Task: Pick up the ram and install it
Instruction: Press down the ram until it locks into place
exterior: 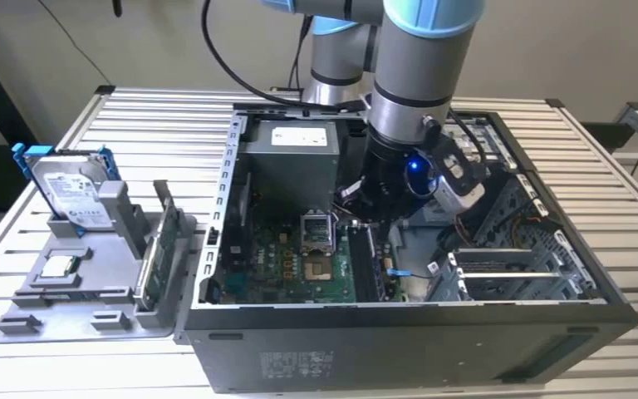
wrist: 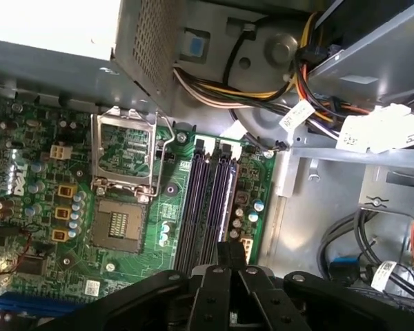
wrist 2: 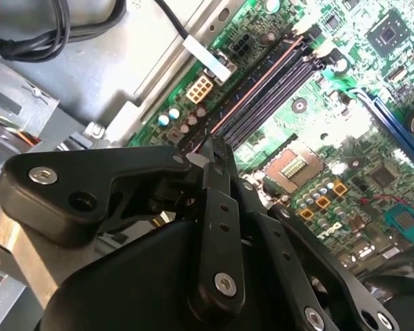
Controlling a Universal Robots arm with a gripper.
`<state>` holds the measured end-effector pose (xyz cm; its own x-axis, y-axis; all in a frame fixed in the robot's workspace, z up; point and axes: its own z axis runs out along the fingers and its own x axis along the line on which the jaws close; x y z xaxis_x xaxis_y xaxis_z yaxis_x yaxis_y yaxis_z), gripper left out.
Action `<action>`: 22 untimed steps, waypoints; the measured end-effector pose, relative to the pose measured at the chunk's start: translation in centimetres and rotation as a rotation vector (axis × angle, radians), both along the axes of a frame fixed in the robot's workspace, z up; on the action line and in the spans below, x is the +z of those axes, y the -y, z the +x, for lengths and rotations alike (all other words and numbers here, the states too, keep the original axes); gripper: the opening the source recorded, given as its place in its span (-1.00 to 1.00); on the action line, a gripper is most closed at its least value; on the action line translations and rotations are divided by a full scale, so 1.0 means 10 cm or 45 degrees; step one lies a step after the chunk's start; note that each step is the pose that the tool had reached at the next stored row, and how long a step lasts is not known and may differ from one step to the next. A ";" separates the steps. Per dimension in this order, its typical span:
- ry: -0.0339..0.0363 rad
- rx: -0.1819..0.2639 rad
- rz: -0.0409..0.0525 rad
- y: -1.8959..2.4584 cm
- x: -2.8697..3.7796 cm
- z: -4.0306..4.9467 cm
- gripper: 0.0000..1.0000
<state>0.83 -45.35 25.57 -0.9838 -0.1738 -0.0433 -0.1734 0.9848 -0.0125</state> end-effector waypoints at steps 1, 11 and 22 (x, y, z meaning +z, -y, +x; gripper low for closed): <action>0.0000 0.013 0.000 0.000 0.000 0.000 -0.79; -0.0002 0.137 -0.002 0.000 0.000 0.000 -0.79; -0.0388 0.190 -0.008 0.000 0.001 0.020 -0.79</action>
<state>1.03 -45.36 25.58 -0.9478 -0.3186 -0.0122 -0.3185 0.9479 -0.0114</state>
